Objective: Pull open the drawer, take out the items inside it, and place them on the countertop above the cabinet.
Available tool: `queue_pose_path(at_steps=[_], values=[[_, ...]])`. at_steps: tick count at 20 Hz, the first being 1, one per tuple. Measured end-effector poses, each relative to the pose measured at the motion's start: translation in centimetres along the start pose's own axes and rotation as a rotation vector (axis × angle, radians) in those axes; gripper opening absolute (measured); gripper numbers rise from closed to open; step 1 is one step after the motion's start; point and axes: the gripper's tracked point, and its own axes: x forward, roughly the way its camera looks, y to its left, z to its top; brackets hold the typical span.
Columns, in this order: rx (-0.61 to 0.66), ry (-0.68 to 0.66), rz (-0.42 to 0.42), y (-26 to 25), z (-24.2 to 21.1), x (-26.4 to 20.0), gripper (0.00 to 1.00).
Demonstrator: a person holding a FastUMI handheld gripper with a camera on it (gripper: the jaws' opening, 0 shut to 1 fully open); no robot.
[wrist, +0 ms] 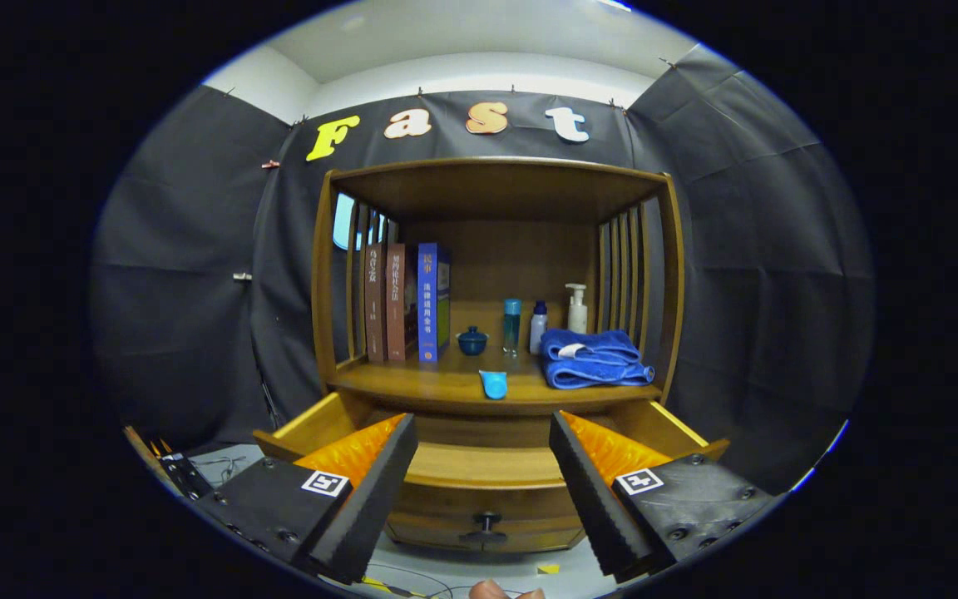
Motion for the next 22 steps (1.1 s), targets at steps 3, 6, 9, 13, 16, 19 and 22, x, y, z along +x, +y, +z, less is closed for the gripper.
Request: queue_pose_path(at_steps=[3,6,9,13,16,19,22], values=[[-0.001,0.031,-0.017,-0.2,-4.4,0.5,1.0],[0.011,0.078,-0.018,-0.1,-8.2,1.2,1.0],[0.007,0.111,-0.024,-0.2,-10.8,2.5,1.0],[-0.012,0.127,-0.041,-0.5,-12.3,3.3,1.0],[-0.024,0.111,-0.044,-0.3,-12.2,3.5,1.0],[-0.016,0.122,-0.045,-0.4,-12.0,3.5,1.0],[-0.021,0.101,-0.047,-0.3,-11.2,4.2,1.0]])
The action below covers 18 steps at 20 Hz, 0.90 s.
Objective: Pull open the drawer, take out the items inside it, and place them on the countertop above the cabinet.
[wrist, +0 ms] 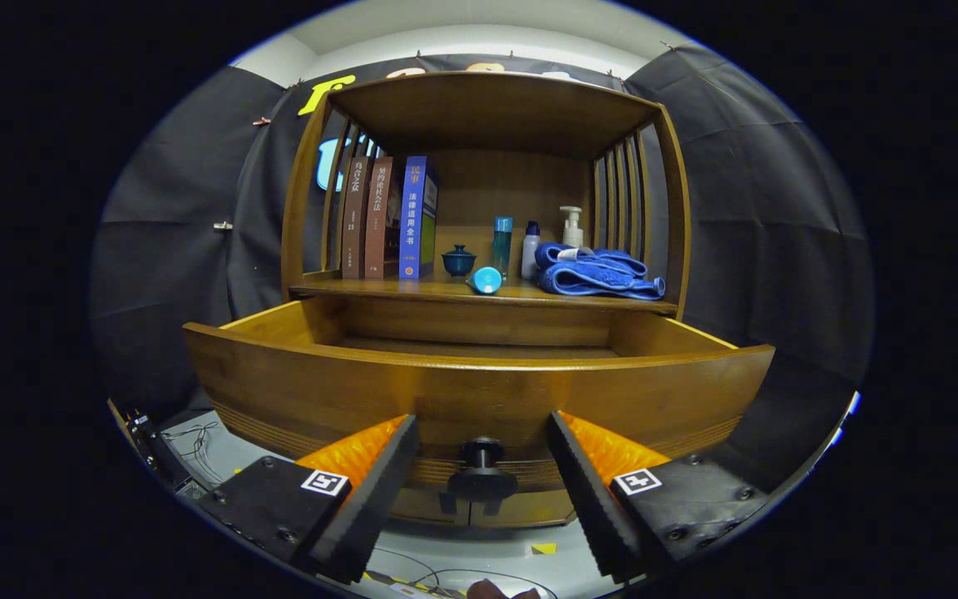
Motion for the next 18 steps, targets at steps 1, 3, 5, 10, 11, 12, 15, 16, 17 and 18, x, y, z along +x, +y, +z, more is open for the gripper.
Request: queue_pose_path(at_steps=[1,3,5,10,11,12,15,16,17,18], values=[[-0.004,0.006,-0.004,0.0,0.0,0.4,1.0],[0.0,0.006,-0.009,0.2,0.3,1.3,1.0],[0.008,0.008,-0.013,0.3,0.3,2.6,1.0],[-0.009,0.009,-0.019,0.4,0.9,5.7,1.0],[-0.009,0.014,-0.017,0.4,0.9,6.5,1.0],[-0.013,0.015,-0.014,0.4,0.9,7.1,1.0],[-0.018,0.03,-0.01,0.4,1.1,9.1,1.0],[-0.017,0.034,-0.012,0.4,1.3,9.7,1.0],[-0.016,0.041,-0.013,0.4,1.3,10.4,1.0],[-0.014,0.047,-0.014,0.5,1.4,11.0,1.0]])
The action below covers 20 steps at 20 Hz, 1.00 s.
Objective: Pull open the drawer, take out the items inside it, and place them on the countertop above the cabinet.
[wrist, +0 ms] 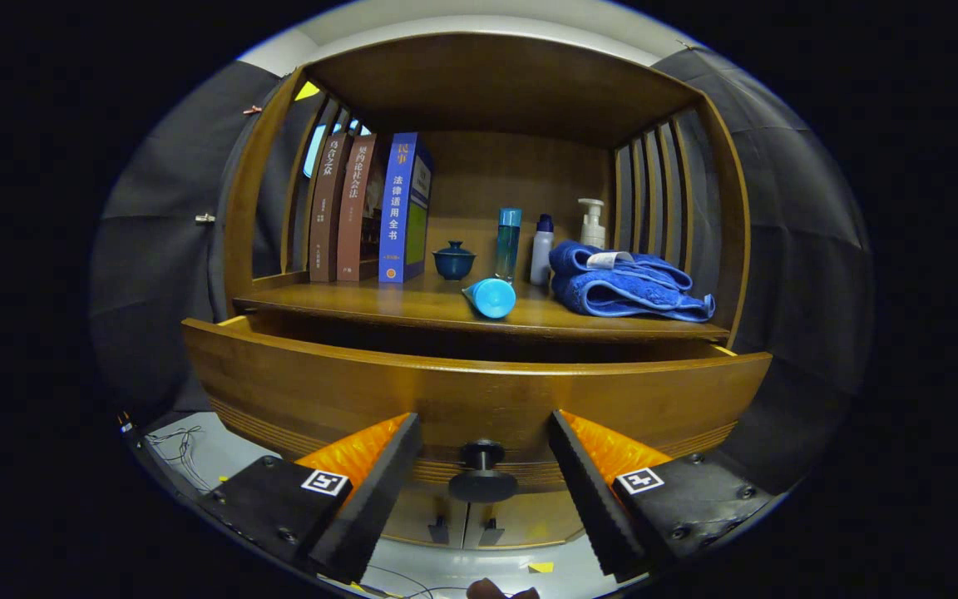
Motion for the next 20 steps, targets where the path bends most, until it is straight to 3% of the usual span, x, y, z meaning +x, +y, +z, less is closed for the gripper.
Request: queue_pose_path(at_steps=[11,20], values=[[-0.038,0.029,-0.018,0.3,0.7,4.7,1.0],[-0.059,0.008,-0.027,0.0,2.3,4.3,1.0]])
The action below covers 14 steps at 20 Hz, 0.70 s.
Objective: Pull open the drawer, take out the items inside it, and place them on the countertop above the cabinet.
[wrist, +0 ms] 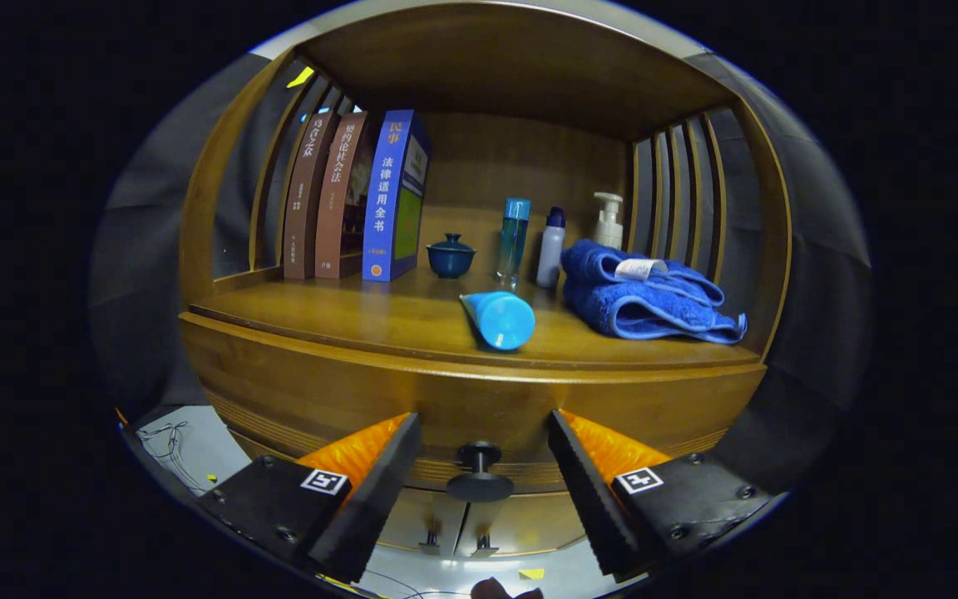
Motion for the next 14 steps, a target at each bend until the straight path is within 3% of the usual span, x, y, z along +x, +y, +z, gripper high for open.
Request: queue_pose_path(at_steps=[9,14], values=[[0.036,-0.095,0.07,0.7,8.4,-5.4,0.99],[0.067,-0.187,0.06,-0.7,14.8,-10.6,0.99]])
